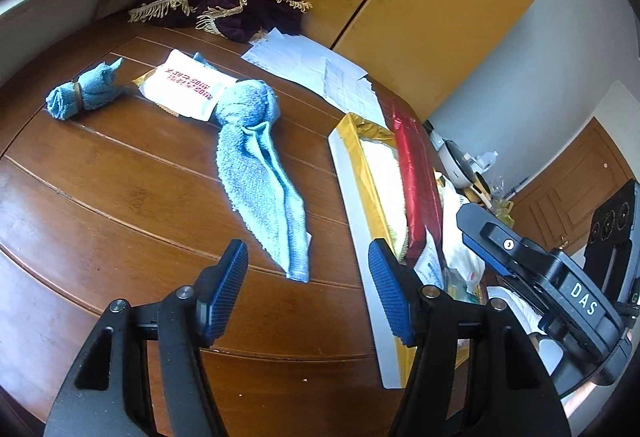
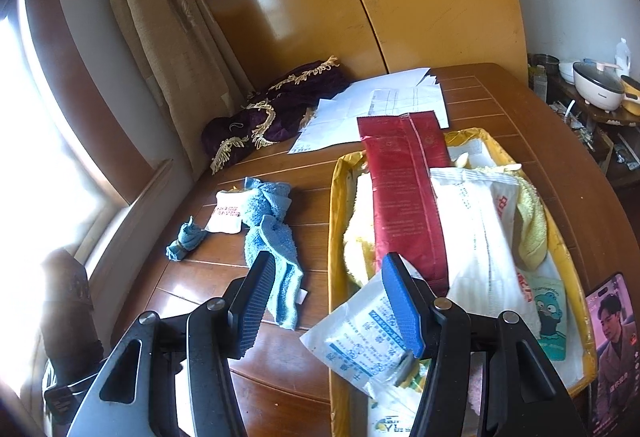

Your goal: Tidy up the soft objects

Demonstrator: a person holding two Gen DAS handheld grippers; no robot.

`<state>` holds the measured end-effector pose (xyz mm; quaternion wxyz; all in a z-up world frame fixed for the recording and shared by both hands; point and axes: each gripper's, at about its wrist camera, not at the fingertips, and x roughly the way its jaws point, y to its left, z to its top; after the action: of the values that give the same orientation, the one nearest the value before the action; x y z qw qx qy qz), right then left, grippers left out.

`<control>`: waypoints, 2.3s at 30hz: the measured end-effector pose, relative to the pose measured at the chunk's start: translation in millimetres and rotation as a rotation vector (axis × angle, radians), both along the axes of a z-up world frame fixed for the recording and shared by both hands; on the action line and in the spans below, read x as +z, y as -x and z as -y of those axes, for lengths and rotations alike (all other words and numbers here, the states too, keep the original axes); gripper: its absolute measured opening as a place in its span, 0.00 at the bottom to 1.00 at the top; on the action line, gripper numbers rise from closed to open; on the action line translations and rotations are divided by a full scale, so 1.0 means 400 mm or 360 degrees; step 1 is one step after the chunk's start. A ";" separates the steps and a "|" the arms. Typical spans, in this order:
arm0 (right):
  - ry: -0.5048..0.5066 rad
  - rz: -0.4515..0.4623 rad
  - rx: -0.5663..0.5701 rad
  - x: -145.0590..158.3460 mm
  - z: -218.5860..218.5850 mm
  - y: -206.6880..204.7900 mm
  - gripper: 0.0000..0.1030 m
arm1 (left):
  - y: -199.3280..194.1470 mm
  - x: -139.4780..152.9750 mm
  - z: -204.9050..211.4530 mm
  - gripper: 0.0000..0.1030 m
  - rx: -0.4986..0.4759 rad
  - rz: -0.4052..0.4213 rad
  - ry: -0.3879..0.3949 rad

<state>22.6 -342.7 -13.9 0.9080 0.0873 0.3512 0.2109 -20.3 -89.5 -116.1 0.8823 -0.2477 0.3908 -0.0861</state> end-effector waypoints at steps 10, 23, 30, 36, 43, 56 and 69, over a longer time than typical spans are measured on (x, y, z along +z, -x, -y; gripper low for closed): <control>0.0008 -0.0055 0.0053 -0.014 -0.058 -0.018 0.56 | -0.037 -0.044 -0.017 0.60 0.0054 -0.0114 -0.0126; -0.0008 -0.0110 0.0059 -0.035 -0.068 -0.029 0.56 | -0.088 -0.048 -0.015 0.60 0.0069 -0.0171 -0.0223; -0.0007 -0.0110 0.0060 -0.033 -0.067 -0.027 0.56 | -0.194 -0.041 -0.021 0.60 0.0096 -0.0252 -0.0210; -0.0004 -0.0117 0.0053 -0.035 -0.062 -0.028 0.56 | -0.285 -0.071 -0.010 0.55 0.0139 -0.0354 -0.0355; -0.0015 -0.0126 0.0047 -0.034 -0.066 -0.036 0.56 | -0.225 -0.086 -0.005 0.07 0.0138 -0.0304 -0.0425; 0.0085 -0.0225 0.0289 -0.061 -0.255 -0.102 0.56 | -0.047 -0.087 -0.046 0.14 -0.0259 -0.0304 -0.0144; 0.0361 -0.0277 0.0281 -0.139 -0.375 -0.143 0.56 | -0.136 0.013 -0.302 0.66 0.0158 -0.0076 -0.0334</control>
<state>79.8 -192.7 -69.5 0.8561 -0.0290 0.4565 0.2403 34.0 31.1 -111.0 0.8971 -0.1749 0.4058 0.0050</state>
